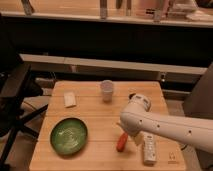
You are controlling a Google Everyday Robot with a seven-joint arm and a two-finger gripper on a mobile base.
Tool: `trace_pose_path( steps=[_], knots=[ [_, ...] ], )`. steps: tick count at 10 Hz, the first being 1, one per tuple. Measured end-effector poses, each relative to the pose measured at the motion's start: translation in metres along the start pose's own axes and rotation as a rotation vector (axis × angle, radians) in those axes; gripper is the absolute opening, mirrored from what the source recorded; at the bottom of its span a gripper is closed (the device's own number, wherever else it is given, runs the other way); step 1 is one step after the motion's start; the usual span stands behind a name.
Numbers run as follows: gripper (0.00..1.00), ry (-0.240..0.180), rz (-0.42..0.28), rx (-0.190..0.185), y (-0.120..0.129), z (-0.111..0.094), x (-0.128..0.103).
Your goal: Drag the pepper across the table
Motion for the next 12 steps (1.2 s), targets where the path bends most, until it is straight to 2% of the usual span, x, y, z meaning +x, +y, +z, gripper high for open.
trace_pose_path(
  steps=[3, 6, 10, 12],
  knots=[
    [0.80, -0.014, -0.057, 0.002, 0.002, 0.010, -0.007],
    [0.80, -0.043, -0.076, 0.015, -0.002, 0.015, -0.022],
    [0.80, -0.076, -0.103, 0.024, 0.005, 0.025, -0.031],
    [0.80, -0.095, -0.092, 0.028, 0.010, 0.031, -0.034]
  ],
)
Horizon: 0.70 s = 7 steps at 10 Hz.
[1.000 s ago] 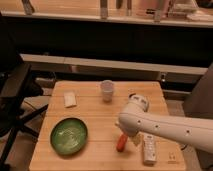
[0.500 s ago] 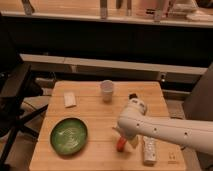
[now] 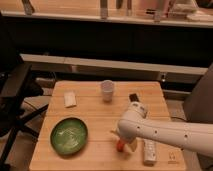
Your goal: Drag the pepper across the table
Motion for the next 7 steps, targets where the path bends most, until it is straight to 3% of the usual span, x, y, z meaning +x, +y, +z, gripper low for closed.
trace_pose_path(
  steps=[7],
  knots=[
    [0.80, -0.024, -0.006, -0.006, 0.004, 0.016, -0.002]
  ],
)
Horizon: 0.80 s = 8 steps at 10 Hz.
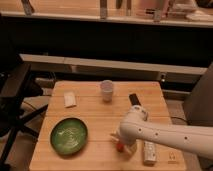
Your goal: Drag the pepper across the table
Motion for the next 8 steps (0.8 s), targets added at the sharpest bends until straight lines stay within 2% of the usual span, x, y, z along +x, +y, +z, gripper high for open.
trace_pose_path(
  steps=[8],
  knots=[
    [0.80, -0.006, 0.001, -0.008, 0.002, 0.012, 0.001]
  ],
)
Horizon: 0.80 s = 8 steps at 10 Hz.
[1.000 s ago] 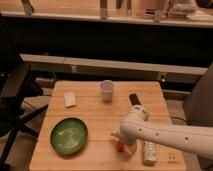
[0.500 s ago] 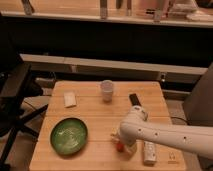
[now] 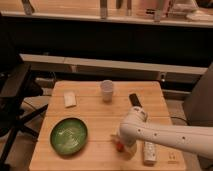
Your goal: Drag the pepper across the table
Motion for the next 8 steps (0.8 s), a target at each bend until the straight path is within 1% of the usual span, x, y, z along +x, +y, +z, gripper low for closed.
trace_pose_path(
  steps=[2, 3, 4, 6, 7, 8],
  knots=[
    [0.80, 0.000, -0.002, -0.002, -0.0002, 0.0022, -0.0009],
    [0.77, -0.001, -0.001, -0.002, -0.0001, 0.0023, -0.0004],
    [0.70, -0.001, 0.001, -0.002, 0.0001, 0.0024, 0.0000],
    [0.49, -0.003, -0.002, -0.001, 0.0005, 0.0027, 0.0009],
    [0.41, -0.003, -0.003, -0.001, 0.0007, 0.0031, 0.0011],
    [0.29, -0.003, -0.003, -0.001, 0.0003, 0.0031, 0.0014]
  ],
)
